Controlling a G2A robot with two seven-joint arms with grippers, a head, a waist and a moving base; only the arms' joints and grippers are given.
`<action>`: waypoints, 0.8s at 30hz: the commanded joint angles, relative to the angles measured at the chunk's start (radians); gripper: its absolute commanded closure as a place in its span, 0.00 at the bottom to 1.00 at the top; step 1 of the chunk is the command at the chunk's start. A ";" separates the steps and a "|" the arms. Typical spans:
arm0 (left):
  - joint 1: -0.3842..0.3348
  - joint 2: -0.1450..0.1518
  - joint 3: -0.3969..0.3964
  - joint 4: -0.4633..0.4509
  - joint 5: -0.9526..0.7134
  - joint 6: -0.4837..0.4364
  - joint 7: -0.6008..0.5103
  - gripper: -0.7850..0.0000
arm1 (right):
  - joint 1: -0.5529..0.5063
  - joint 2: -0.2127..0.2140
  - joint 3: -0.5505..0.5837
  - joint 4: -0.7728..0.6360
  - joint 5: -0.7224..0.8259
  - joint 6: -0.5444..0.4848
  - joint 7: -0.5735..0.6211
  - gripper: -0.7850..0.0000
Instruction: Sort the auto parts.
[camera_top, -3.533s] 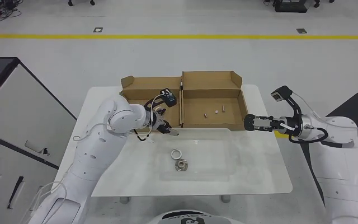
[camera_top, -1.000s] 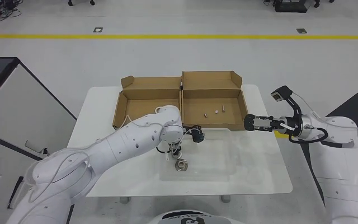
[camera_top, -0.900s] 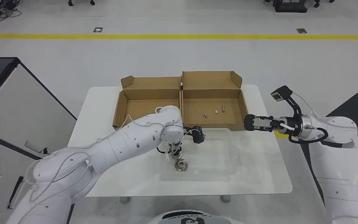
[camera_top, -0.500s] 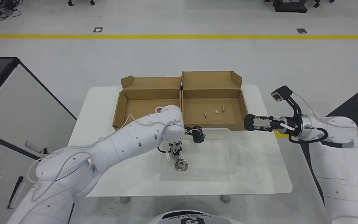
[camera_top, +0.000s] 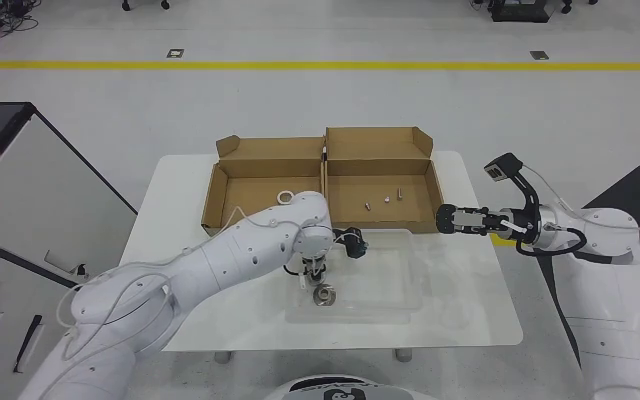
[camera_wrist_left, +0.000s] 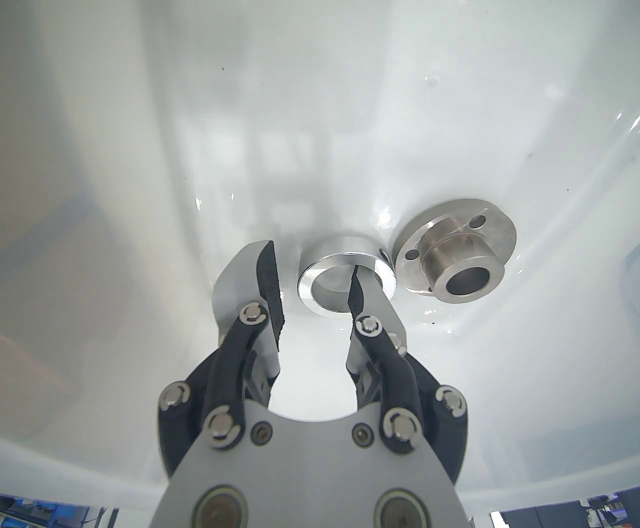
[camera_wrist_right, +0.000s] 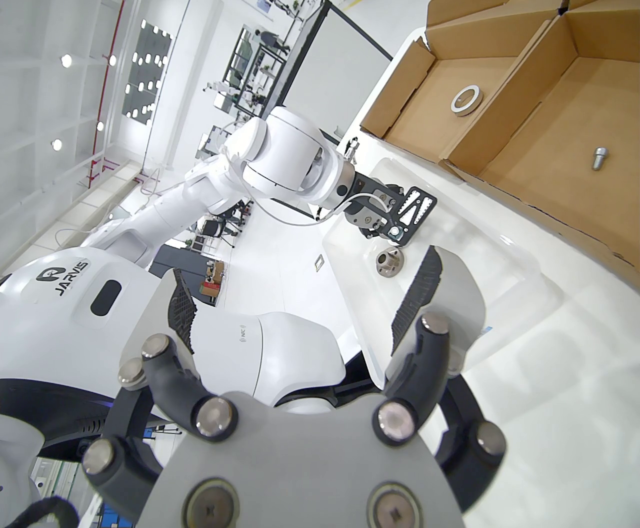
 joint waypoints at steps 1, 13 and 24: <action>0.001 -0.004 0.000 0.005 0.000 0.000 0.000 0.81 | 0.000 0.000 0.000 0.000 0.000 0.000 0.000 0.00; -0.028 -0.005 -0.010 0.007 -0.057 -0.003 0.003 1.00 | 0.000 0.000 0.000 0.000 0.000 0.000 0.000 0.00; -0.044 0.094 -0.158 -0.316 -0.153 0.084 -0.083 1.00 | 0.000 0.000 0.000 0.000 0.000 0.000 0.000 0.00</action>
